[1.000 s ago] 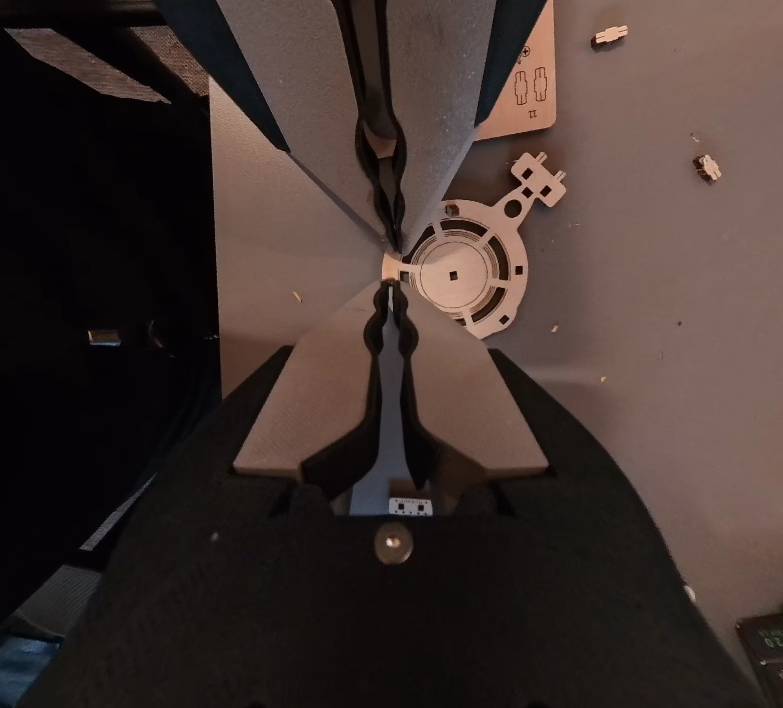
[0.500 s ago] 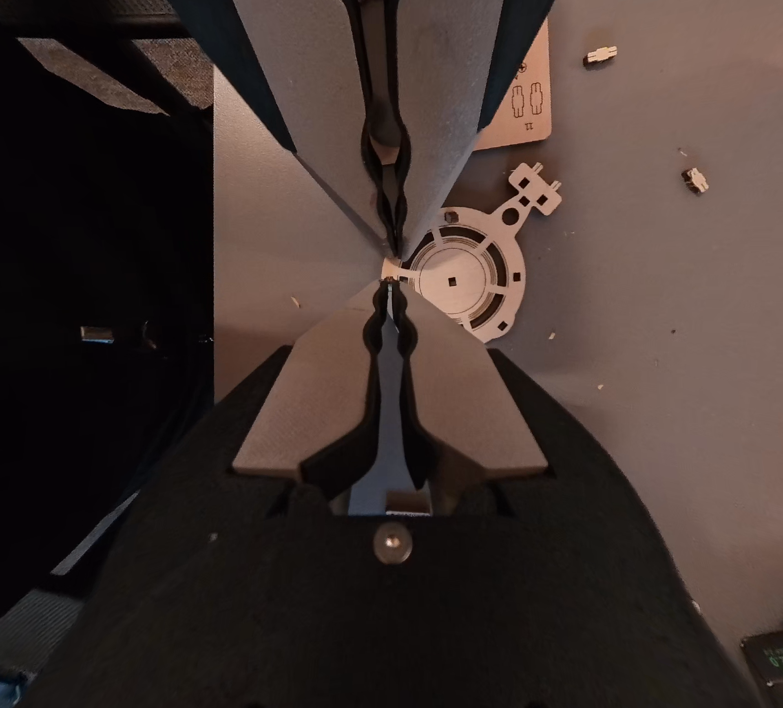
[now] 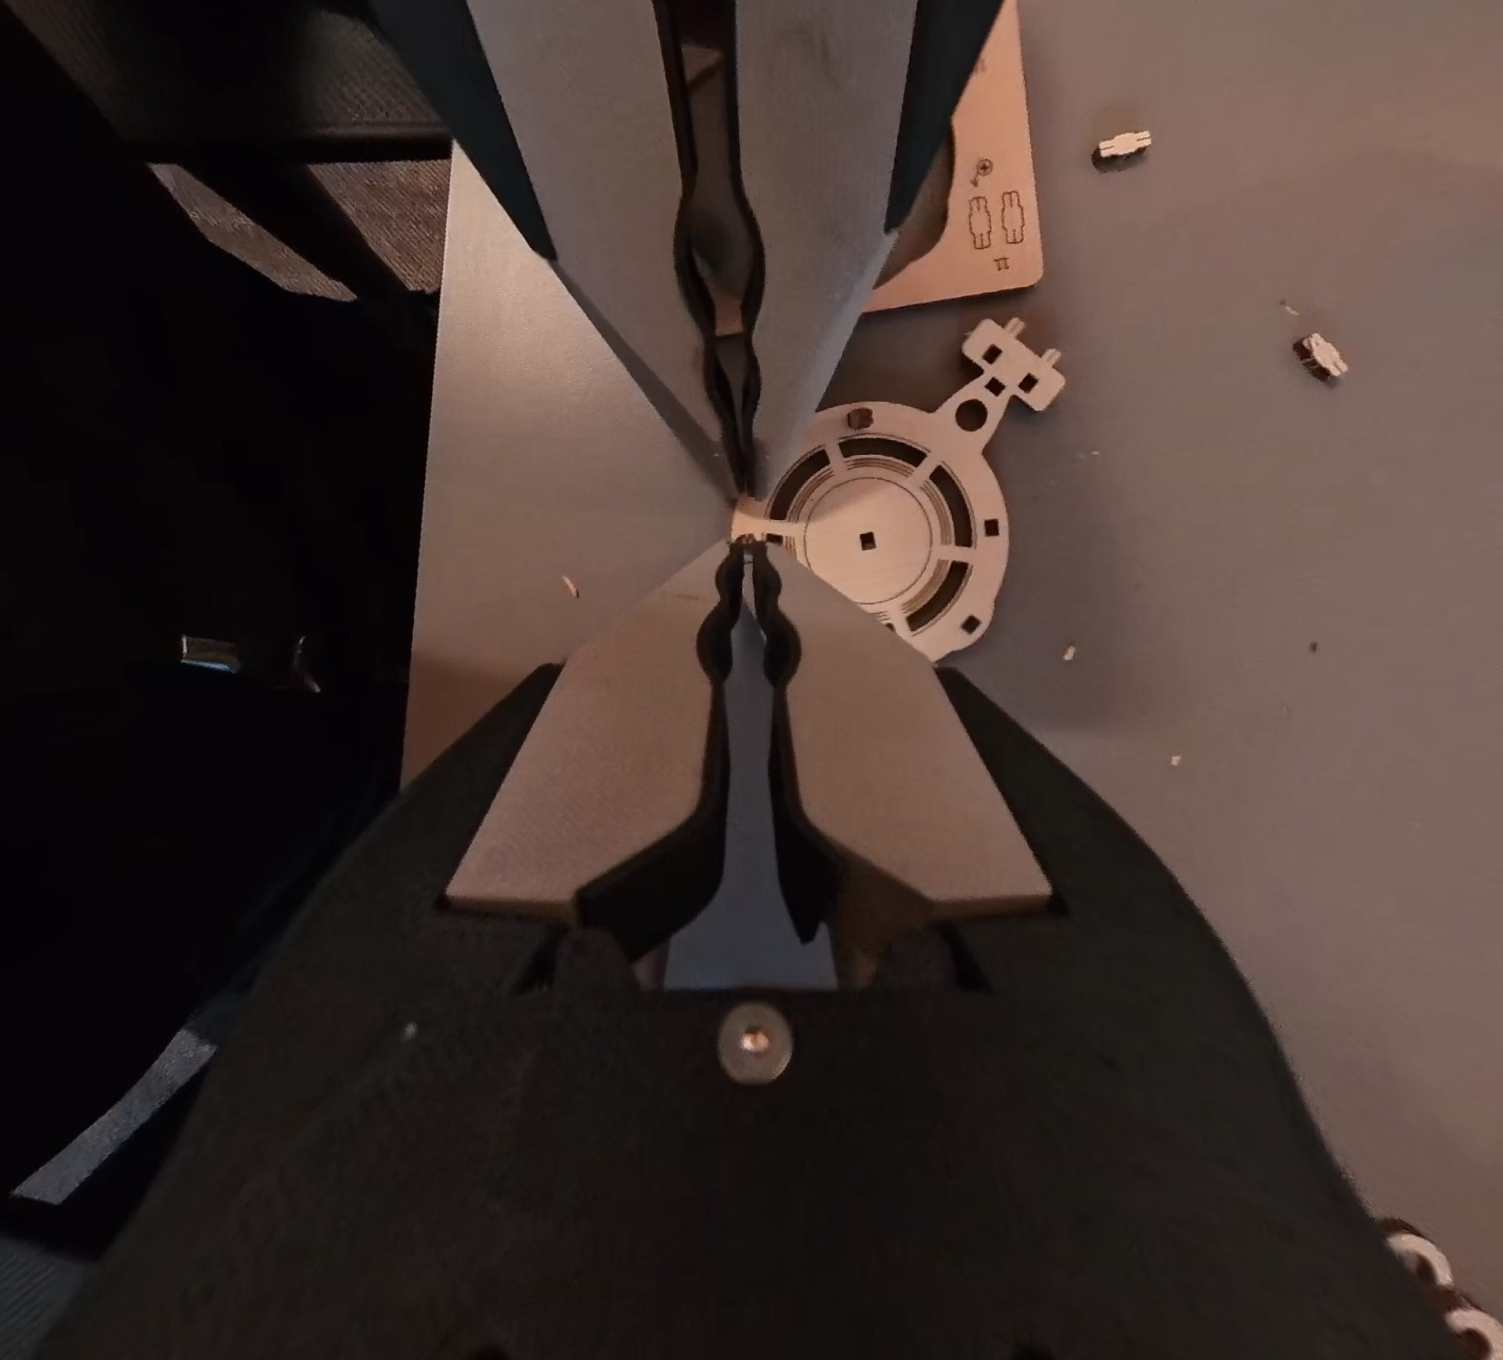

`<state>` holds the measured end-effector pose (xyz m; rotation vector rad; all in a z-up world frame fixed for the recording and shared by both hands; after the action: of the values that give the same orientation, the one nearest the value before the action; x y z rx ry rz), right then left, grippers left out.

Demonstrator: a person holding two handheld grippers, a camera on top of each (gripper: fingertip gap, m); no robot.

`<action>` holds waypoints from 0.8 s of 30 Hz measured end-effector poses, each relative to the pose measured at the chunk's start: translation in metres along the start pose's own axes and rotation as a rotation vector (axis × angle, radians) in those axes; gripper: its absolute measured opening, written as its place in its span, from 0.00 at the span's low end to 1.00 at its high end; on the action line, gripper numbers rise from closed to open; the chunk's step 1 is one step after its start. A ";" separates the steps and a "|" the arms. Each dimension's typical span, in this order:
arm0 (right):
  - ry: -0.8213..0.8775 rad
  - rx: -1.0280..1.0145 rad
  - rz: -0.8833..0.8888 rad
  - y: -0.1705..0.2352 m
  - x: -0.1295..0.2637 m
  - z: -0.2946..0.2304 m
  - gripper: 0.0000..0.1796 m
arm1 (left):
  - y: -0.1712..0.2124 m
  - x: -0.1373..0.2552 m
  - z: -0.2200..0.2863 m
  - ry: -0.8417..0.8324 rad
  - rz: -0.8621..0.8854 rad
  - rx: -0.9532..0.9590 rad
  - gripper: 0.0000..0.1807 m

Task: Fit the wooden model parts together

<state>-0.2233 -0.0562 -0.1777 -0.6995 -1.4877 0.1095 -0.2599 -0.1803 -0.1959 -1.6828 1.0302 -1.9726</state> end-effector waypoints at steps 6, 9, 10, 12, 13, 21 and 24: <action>-0.004 0.015 0.045 0.004 0.000 0.000 0.00 | -0.005 0.002 0.001 0.013 0.059 -0.005 0.00; -0.008 0.018 0.076 0.007 0.000 0.001 0.00 | -0.006 -0.002 0.001 0.015 0.032 -0.016 0.00; -0.011 0.018 0.085 0.008 0.000 0.001 0.00 | -0.006 -0.003 0.001 0.009 0.026 -0.020 0.00; -0.011 0.020 0.106 0.010 -0.001 0.001 0.00 | -0.007 -0.005 0.002 0.006 0.012 -0.025 0.00; -0.012 0.020 0.114 0.011 0.000 0.001 0.00 | -0.007 -0.006 0.002 0.003 0.007 -0.027 0.00; 0.001 0.061 0.177 0.019 0.000 0.000 0.00 | -0.010 -0.007 0.000 0.001 0.018 -0.018 0.00; -0.015 0.050 0.203 0.022 0.000 0.002 0.00 | -0.010 -0.007 0.000 0.002 0.018 -0.017 0.00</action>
<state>-0.2176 -0.0382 -0.1889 -0.8093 -1.4203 0.3066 -0.2563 -0.1686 -0.1939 -1.6751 1.0622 -1.9594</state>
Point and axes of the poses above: each gripper's, where its closed fingertips meet, x back along the fingers, y out of its underside, z = x × y across the jaws, the point moved 10 cm from there along x, back along the fingers, and after that the axes turned 2 degrees about -z, right-handed, at the moved point
